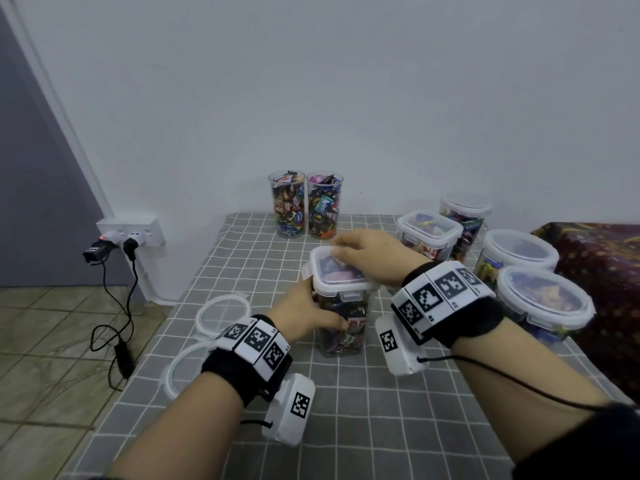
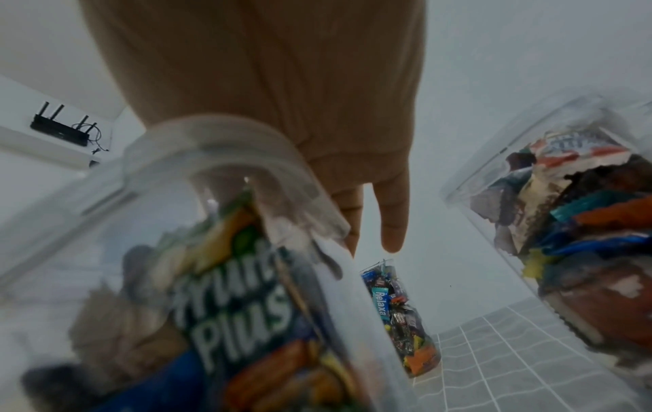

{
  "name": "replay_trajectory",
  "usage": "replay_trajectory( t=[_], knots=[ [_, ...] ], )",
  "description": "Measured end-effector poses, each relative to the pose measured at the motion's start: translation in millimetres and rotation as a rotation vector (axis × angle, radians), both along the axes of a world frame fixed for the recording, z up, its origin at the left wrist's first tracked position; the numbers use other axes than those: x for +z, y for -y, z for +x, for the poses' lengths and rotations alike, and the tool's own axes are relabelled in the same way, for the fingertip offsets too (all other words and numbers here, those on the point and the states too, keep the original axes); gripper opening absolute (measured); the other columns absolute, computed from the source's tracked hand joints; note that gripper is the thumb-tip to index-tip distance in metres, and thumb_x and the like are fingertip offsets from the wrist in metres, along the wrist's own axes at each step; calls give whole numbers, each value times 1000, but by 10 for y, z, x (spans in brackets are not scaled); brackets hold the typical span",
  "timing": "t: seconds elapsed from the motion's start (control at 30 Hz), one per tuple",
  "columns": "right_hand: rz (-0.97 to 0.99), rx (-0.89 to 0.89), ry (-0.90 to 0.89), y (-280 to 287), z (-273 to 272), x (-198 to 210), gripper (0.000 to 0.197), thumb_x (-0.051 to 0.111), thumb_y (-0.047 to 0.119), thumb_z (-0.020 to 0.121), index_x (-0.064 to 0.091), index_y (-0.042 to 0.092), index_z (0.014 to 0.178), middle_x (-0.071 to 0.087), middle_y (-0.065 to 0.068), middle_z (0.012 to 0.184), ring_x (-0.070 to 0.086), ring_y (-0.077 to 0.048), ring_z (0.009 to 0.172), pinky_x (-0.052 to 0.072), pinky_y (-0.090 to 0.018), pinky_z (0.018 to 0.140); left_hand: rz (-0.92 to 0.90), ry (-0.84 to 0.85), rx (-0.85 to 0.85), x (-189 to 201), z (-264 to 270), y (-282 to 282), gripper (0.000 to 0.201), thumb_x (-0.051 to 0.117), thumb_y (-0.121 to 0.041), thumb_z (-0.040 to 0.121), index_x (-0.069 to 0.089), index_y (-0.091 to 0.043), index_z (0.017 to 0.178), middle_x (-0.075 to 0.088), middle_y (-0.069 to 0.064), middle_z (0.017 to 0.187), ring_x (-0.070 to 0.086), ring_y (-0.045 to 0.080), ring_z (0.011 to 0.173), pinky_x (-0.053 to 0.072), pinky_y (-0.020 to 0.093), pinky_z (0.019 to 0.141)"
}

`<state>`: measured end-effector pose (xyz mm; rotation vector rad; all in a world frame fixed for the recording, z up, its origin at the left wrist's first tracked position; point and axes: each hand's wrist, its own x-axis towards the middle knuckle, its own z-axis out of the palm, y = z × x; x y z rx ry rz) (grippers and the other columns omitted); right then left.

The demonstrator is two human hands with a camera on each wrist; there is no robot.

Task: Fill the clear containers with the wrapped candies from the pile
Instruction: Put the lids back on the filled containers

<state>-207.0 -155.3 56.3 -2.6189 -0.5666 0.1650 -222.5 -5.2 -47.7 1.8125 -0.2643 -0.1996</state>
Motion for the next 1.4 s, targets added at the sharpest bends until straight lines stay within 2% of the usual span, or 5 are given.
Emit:
replay_trajectory(
  t=[0.4,0.77,0.9,1.13,1.4],
  knots=[
    [-34,133,-54,265,-254,35,79,69,29,82,26,18,148,21,4,155,21,-11,139,18,-19,104,14,24,-19,5,31,-19,93,83,-13,52,42,-17,135,61,-1,123,56,14,116,48,25,94],
    [-11,82,77,158,-283,-105,85,63,44,72,32,12,144,29,-1,150,27,-16,135,25,-26,108,6,83,18,23,-10,62,83,81,-8,50,51,-12,128,65,2,115,60,13,110,49,24,92],
    [45,-88,202,-1,-328,-181,54,58,48,83,47,14,124,46,0,125,40,-18,118,38,-36,91,38,171,58,51,-50,173,67,79,8,60,56,-14,119,66,-6,105,61,-6,95,47,10,78],
    [25,-234,283,-174,-266,-237,50,58,47,77,43,17,114,47,-1,117,42,-22,110,42,-37,81,88,204,162,-13,-7,316,54,77,-20,53,59,-22,104,65,-7,93,62,4,86,49,20,69],
    [26,-205,334,-142,-138,-241,47,61,45,73,47,17,109,48,0,110,45,-21,102,45,-38,79,191,74,221,-9,42,294,92,79,-45,42,47,-23,125,62,-4,112,61,13,101,53,39,85]
  ],
)
